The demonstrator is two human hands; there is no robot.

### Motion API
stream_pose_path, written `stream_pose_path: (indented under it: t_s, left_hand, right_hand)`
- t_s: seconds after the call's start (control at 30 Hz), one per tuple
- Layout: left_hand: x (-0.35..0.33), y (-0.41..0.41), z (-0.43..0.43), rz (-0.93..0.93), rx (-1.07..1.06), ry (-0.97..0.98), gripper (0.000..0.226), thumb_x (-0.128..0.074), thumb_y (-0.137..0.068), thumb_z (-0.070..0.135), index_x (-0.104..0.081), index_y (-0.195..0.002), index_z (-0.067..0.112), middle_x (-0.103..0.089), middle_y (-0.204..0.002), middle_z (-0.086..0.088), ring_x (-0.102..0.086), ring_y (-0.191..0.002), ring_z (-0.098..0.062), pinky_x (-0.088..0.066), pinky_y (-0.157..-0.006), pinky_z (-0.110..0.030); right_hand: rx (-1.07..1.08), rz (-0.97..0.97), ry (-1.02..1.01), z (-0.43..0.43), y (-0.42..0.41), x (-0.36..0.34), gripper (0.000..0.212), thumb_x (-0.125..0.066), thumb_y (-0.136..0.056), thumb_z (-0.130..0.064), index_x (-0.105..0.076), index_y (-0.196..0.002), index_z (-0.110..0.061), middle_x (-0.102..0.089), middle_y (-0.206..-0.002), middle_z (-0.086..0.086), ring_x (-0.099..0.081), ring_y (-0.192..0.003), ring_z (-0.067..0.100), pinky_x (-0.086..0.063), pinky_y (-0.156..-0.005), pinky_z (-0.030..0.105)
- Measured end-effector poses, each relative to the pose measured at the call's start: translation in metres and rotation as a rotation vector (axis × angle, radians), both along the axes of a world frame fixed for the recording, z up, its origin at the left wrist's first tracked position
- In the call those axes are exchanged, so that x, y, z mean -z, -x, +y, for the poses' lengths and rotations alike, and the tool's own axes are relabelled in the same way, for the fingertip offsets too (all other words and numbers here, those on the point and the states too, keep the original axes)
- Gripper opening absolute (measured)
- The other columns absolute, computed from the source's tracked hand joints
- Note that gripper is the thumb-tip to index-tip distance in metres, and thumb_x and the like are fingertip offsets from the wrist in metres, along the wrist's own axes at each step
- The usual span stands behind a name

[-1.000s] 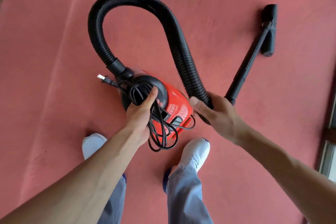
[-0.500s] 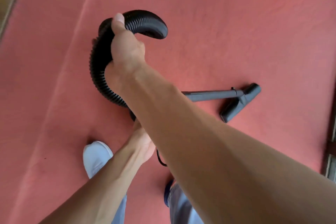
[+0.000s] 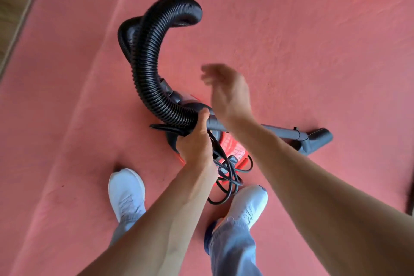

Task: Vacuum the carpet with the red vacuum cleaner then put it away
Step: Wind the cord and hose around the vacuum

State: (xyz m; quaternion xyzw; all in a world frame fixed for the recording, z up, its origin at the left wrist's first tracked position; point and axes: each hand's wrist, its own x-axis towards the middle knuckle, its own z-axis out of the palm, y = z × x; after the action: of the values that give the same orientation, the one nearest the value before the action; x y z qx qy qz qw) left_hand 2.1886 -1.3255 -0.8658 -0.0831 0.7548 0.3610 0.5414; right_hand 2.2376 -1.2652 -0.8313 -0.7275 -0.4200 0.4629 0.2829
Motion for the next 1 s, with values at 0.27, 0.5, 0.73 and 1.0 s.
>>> stream_pose_path:
  t_s: [0.27,0.5,0.73,1.0]
  left_hand:
    - [0.0,0.0,-0.004,-0.083,0.164,-0.01,0.032,-0.086,-0.072,0.039,-0.065,-0.086,0.02,-0.071,-0.09,0.007,-0.066,-0.083,-0.012,-0.051,-0.092,-0.032]
    - [-0.01,0.017,-0.01,-0.121,0.364,-0.152,0.034,-0.091,-0.068,0.016,-0.071,-0.095,0.011,-0.068,-0.077,0.004,-0.063,-0.065,-0.011,-0.056,-0.09,-0.047]
    - [-0.072,0.038,-0.002,-0.048,0.347,-0.071,0.029,-0.072,-0.052,0.006,-0.066,-0.081,0.007,-0.057,-0.065,-0.011,-0.051,-0.062,-0.025,-0.055,-0.071,-0.067]
    - [-0.229,0.07,0.027,0.024,0.374,-0.131,0.026,-0.071,-0.07,-0.004,-0.067,-0.096,-0.001,-0.06,-0.066,-0.011,-0.055,-0.062,-0.024,-0.058,-0.071,-0.058]
  right_hand:
    - [-0.529,-0.691,0.273,-0.081,-0.07,0.059,0.052,-0.056,-0.088,0.0,-0.042,-0.131,-0.026,-0.051,-0.122,0.003,-0.044,-0.116,0.028,-0.036,-0.094,0.051]
    - [-0.638,-0.678,0.193,-0.091,-0.085,0.044,0.033,-0.058,-0.097,-0.023,-0.043,-0.127,-0.022,-0.059,-0.11,0.0,-0.054,-0.105,0.027,-0.038,-0.079,0.044]
    - [-0.531,-0.56,0.136,-0.075,-0.112,-0.037,0.031,-0.062,-0.091,-0.011,-0.043,-0.113,-0.02,-0.052,-0.094,0.002,-0.056,-0.095,0.035,-0.044,-0.074,0.043]
    - [-0.588,-0.496,0.024,-0.011,-0.09,-0.204,0.028,-0.061,-0.093,-0.009,-0.043,-0.115,-0.009,-0.047,-0.093,0.005,-0.04,-0.081,0.023,-0.027,-0.068,0.033]
